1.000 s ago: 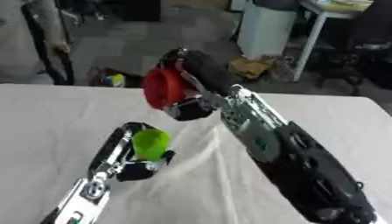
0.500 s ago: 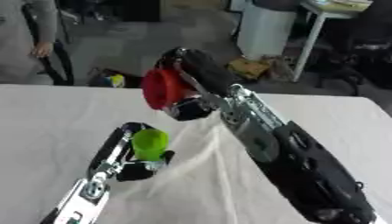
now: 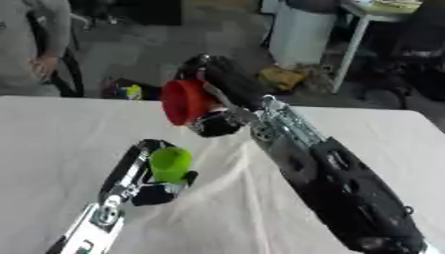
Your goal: Pour the contents of one cup into another cup.
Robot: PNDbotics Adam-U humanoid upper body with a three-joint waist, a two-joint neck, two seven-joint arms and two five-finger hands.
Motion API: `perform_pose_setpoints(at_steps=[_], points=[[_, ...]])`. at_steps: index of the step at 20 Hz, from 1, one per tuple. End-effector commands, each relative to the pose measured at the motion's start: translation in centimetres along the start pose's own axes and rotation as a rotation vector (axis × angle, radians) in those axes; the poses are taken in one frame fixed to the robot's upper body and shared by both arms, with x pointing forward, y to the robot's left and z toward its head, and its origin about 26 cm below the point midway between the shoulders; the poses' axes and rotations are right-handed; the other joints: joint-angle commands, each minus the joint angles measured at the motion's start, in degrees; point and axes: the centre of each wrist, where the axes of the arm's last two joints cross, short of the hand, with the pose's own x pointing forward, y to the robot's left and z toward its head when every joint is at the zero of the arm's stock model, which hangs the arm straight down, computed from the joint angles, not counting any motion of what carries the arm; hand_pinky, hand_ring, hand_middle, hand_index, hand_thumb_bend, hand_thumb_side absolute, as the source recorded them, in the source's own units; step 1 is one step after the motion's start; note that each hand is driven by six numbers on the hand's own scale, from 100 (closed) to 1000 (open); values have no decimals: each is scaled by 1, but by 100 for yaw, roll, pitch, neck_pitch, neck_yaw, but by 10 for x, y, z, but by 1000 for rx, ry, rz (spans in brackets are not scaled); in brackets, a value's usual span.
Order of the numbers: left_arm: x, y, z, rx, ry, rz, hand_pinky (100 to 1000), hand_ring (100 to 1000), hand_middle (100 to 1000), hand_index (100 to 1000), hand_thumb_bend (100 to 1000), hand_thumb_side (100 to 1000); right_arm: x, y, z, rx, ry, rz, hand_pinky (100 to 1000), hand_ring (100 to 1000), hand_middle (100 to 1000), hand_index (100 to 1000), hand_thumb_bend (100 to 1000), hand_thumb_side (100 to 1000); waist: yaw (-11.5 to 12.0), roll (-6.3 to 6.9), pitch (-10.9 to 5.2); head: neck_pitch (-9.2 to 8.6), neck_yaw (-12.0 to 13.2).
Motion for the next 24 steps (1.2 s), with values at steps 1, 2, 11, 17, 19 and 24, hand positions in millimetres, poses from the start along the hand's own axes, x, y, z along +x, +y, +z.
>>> perform_pose_setpoints(at_steps=[1, 2, 11, 17, 19, 24], points=[[7, 10, -5, 18, -30, -24, 100, 230, 341, 568, 265, 235, -6, -13, -2, -18, -7, 52, 497, 384, 461, 599, 100, 100, -12, 16, -113, -14, -8], [6, 10, -5, 16, -31, -27, 100, 228, 341, 568, 262, 243, -7, -13, -1, -17, -6, 54, 497, 384, 461, 599, 100, 100, -11, 14, -113, -15, -7], [7, 10, -5, 10, -38, -31, 100, 226, 340, 570, 261, 242, -10, -13, -1, -15, -4, 88, 499, 386, 463, 598, 100, 100, 3, 6, -115, -17, -6], [7, 9, -4, 7, -37, -32, 100, 226, 340, 569, 258, 243, -10, -14, -1, -14, -15, 130, 502, 390, 466, 598, 100, 100, 14, 1, -112, -15, -7], [7, 9, -4, 7, -37, -32, 100, 226, 340, 569, 257, 242, -10, -14, -1, -14, -19, 143, 504, 391, 467, 597, 100, 100, 15, 0, -111, -14, -4], [6, 9, -4, 7, -35, -32, 100, 226, 340, 569, 256, 243, -11, -14, -1, -12, -34, 179, 506, 393, 468, 597, 100, 100, 22, -5, -112, -16, -1]])
